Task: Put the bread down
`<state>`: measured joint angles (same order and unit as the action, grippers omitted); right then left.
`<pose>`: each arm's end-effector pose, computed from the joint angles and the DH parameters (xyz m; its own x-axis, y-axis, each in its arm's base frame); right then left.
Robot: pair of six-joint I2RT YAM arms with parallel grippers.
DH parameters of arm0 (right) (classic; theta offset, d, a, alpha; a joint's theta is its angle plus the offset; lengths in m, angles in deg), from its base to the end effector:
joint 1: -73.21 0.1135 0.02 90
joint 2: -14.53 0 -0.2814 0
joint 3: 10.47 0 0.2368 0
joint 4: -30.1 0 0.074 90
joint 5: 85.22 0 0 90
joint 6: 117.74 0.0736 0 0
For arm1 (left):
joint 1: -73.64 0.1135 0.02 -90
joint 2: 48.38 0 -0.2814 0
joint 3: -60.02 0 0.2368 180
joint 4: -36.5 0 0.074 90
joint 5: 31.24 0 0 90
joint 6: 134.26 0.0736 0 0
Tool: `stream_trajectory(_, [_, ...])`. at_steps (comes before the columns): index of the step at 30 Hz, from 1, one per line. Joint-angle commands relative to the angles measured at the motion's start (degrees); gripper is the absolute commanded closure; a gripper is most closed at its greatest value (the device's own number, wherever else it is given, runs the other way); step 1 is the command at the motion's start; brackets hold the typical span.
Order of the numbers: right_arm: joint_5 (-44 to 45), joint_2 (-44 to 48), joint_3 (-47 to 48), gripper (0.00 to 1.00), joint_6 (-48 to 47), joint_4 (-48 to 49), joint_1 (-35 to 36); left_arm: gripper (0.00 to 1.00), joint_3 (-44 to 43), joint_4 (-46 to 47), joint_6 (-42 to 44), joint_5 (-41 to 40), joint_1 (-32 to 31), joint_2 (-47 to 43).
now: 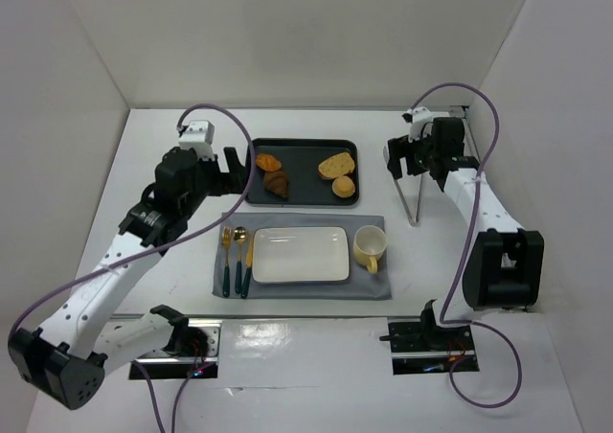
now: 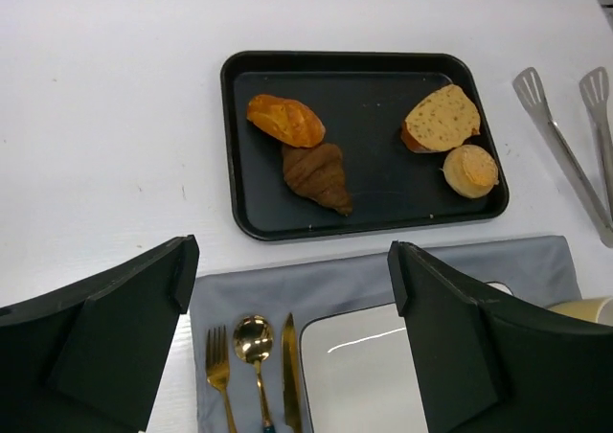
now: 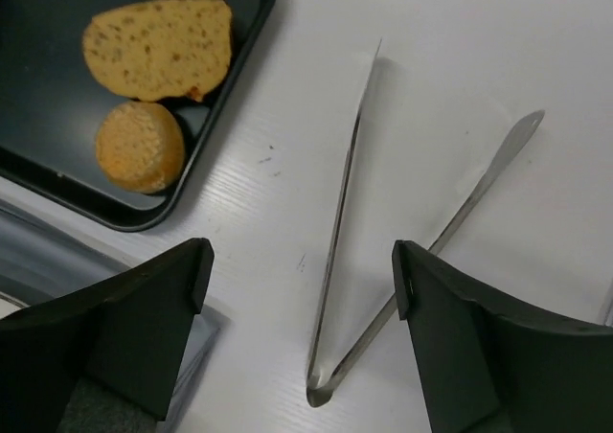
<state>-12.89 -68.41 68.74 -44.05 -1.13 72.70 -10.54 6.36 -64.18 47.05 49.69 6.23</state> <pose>0.3400 0.0193 0.2948 -0.4824 -0.2633 -0.8354 -0.3915 0.9180 -0.0632 0.2129 -0.0782 0.3722 -0.2848 -0.2385 -0.9284 0.1283 0.9503 -0.2835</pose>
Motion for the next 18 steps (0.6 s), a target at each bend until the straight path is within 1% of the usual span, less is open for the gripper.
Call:
stream_trajectory(1, [3.24,-2.40,0.87,0.11,0.06,1.43,0.07,0.00,-3.54,-3.61,-3.62,-3.50,-0.40,3.66])
stream_trajectory(3, [5.53,-2.41,-1.94,0.00,0.06,4.07,0.07,0.00,-1.79,-2.04,-3.63,-1.41,-0.40,3.66])
stream_trajectory(8, [10.98,-6.44,-1.95,0.00,-0.47,3.37,0.07,0.00,2.08,2.18,-2.14,1.41,0.13,0.77])
stream_trajectory(10, [13.00,-7.50,-2.56,0.00,-0.47,3.37,0.07,0.00,2.62,2.19,-2.14,3.87,0.13,0.06])
stream_trajectory(16, [16.61,-10.66,-2.57,0.00,3.12,1.97,0.07,0.00,3.14,2.19,-2.14,4.49,0.65,0.06])
stream_trajectory(18, [16.62,-11.37,-3.18,0.00,3.74,1.97,-0.45,0.00,3.14,2.19,-2.14,4.50,0.65,-0.47])
